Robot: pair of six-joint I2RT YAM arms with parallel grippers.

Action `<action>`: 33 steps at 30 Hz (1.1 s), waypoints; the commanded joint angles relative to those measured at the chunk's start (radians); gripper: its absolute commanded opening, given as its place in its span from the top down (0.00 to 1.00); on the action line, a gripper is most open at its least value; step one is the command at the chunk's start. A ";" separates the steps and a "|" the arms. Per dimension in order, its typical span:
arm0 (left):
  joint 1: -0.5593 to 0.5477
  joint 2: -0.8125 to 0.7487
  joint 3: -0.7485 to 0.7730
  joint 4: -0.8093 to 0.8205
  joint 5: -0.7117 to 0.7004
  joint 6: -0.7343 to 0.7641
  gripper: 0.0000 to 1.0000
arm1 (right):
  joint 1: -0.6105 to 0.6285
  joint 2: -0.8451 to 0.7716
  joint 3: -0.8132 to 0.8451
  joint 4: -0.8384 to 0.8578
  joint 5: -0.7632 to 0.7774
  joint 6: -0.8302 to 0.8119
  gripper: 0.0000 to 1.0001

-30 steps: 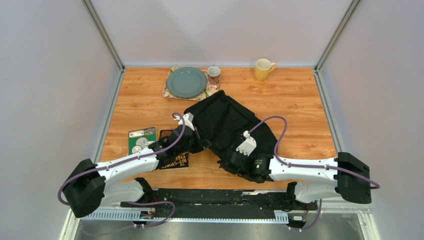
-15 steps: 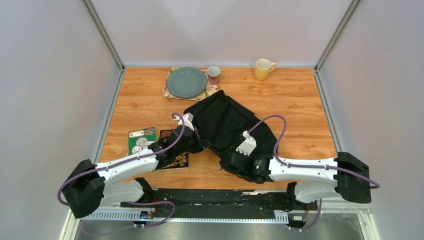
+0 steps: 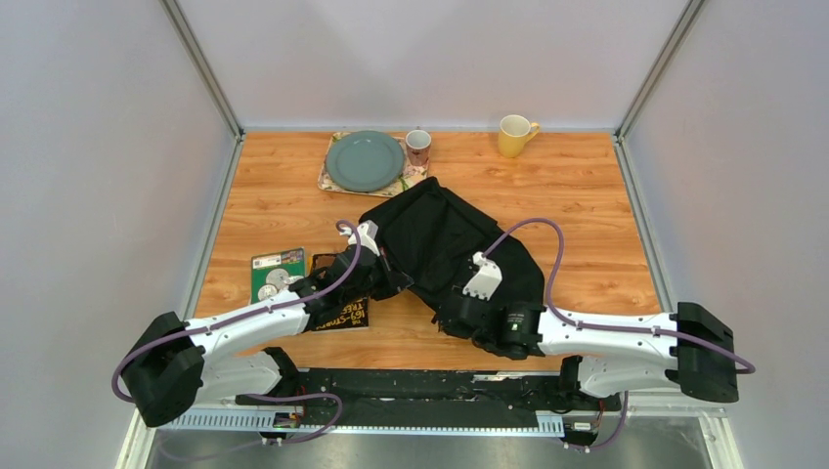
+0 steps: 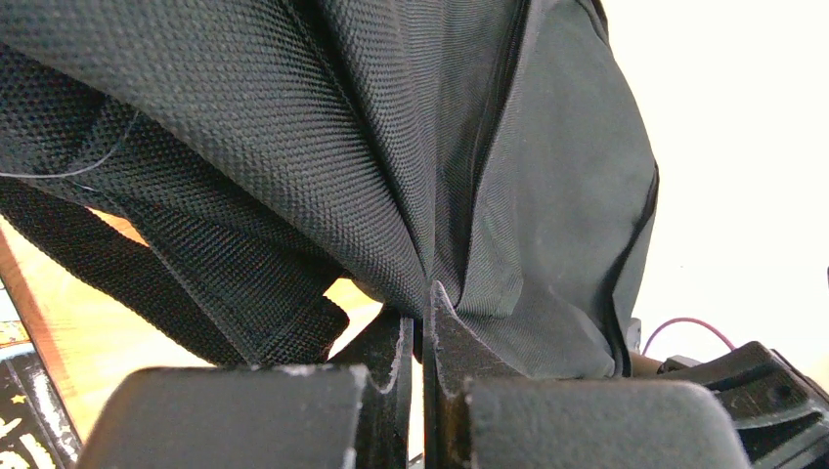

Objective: Pack the student bag
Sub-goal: Unzip the student bag at the center of the board.

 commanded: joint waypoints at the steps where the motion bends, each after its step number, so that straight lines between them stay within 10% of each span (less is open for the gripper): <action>1: 0.004 -0.023 0.032 -0.029 -0.008 0.042 1.00 | -0.002 -0.057 -0.008 0.049 0.024 -0.157 1.00; 21: 0.035 0.010 0.029 0.021 0.063 0.092 1.00 | -0.025 -0.134 -0.037 0.093 -0.229 -0.429 1.00; 29: 0.035 0.010 0.029 0.038 0.090 0.097 1.00 | -0.040 -0.091 -0.025 0.073 -0.237 -0.417 0.84; 33: 0.036 0.013 0.022 0.093 0.133 0.053 1.00 | -0.057 -0.083 -0.042 0.119 -0.237 -0.388 0.95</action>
